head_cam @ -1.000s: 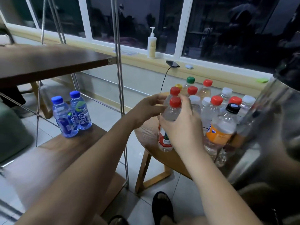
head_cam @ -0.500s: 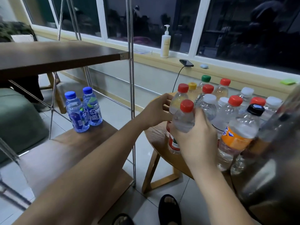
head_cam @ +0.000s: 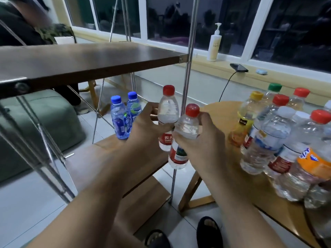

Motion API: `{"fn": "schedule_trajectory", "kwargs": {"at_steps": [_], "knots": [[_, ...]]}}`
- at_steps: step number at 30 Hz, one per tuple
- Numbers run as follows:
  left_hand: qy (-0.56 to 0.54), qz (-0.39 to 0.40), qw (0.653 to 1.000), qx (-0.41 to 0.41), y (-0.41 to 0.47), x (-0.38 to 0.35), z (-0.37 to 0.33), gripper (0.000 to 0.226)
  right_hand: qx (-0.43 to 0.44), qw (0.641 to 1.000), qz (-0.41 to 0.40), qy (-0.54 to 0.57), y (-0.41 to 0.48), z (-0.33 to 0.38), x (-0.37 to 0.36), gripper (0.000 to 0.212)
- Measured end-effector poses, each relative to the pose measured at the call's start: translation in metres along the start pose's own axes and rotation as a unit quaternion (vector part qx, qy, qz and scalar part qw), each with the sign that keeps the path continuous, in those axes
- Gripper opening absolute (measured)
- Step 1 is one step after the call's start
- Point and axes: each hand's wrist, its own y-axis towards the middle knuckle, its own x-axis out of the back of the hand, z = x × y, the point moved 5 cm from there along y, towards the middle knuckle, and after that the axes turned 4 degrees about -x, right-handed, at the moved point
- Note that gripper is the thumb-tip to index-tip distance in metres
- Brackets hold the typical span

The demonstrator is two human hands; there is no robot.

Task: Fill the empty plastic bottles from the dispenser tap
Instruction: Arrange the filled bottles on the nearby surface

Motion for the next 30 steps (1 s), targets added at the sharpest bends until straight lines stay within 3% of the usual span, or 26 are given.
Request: {"fn": "schedule_trajectory", "kwargs": {"at_steps": [5,10,18,22,30], "knots": [[0.052,-0.105,0.992,0.052,-0.003,0.044,0.045,0.062,0.003,0.998,0.066,0.018,0.018,0.003,-0.074,0.057],[0.032,-0.192,0.974,0.119,-0.019,0.072,0.088,0.053,0.007,0.991,0.126,0.049,0.037,0.002,-0.135,0.050],[0.100,-0.362,0.908,0.188,-0.038,0.107,0.142,0.056,0.027,0.971,0.227,0.074,0.072,0.023,-0.245,0.065],[0.109,-0.425,0.875,0.206,-0.038,0.118,0.159,0.063,0.052,0.952,0.291,0.076,0.078,0.037,-0.286,0.059],[0.084,-0.503,0.837,0.199,-0.032,0.119,0.173,0.064,0.114,0.948,0.292,0.057,0.080,0.050,-0.319,0.068]]}}
